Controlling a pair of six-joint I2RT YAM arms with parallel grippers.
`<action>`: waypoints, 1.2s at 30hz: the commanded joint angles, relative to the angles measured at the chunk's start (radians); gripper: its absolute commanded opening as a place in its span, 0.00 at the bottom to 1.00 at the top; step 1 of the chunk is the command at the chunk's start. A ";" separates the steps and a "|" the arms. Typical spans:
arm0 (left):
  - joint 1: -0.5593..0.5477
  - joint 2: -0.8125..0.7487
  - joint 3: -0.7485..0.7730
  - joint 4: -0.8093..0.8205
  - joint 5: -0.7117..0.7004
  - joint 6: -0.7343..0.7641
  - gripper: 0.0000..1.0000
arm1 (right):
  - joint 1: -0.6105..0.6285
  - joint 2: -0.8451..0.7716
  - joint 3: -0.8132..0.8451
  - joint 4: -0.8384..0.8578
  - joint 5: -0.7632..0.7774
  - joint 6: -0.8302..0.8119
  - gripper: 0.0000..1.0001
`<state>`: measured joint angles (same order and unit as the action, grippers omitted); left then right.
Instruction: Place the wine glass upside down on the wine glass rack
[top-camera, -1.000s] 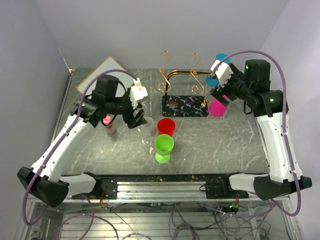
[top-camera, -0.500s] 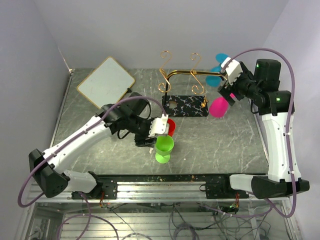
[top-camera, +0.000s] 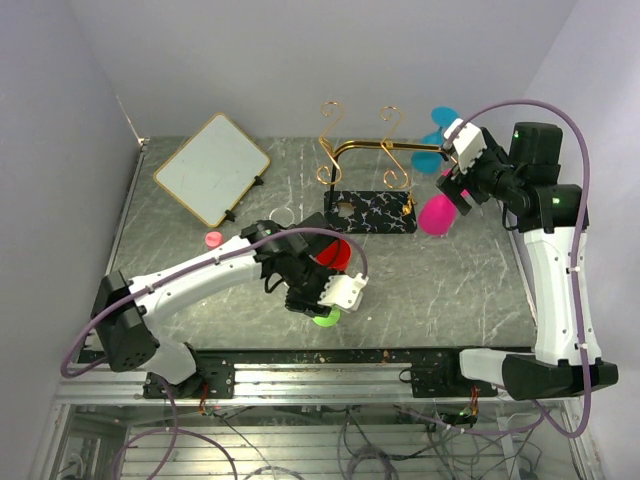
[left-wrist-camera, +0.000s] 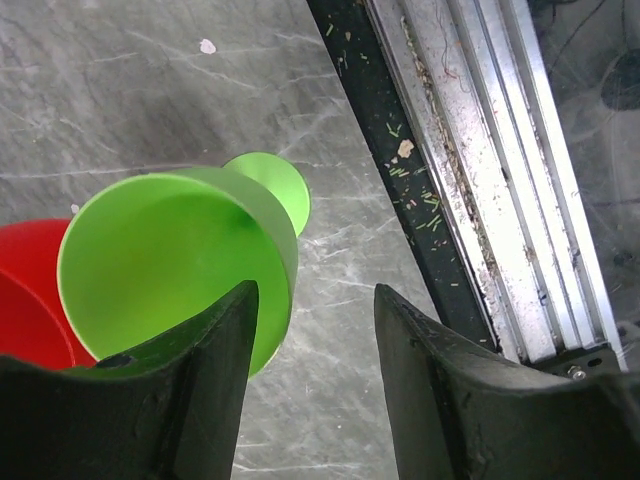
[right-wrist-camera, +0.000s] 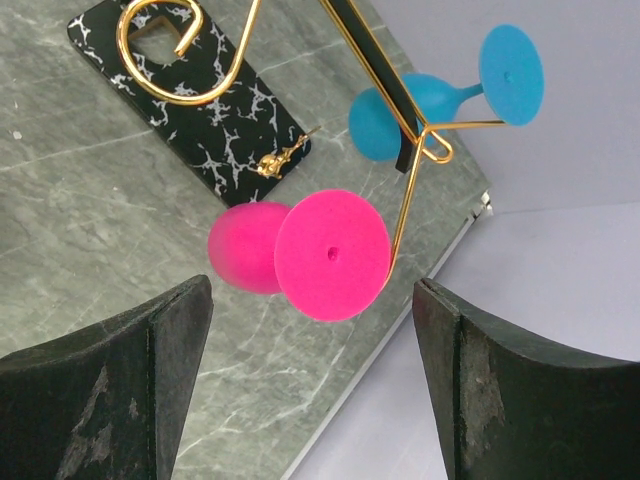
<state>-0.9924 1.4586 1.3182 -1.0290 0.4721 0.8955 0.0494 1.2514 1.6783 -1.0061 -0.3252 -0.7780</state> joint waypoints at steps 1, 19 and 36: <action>-0.043 0.038 0.060 -0.020 -0.069 0.044 0.60 | -0.009 -0.029 -0.027 0.023 0.012 0.005 0.81; -0.100 0.106 0.130 -0.092 -0.058 0.047 0.08 | -0.010 -0.038 -0.072 0.047 0.033 -0.004 0.81; 0.006 0.011 0.388 -0.173 0.379 -0.021 0.07 | -0.069 -0.010 0.040 0.010 -0.157 0.044 0.81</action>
<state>-1.0538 1.5143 1.6199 -1.1889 0.6800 0.9058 -0.0017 1.2282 1.6600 -1.0012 -0.3859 -0.7746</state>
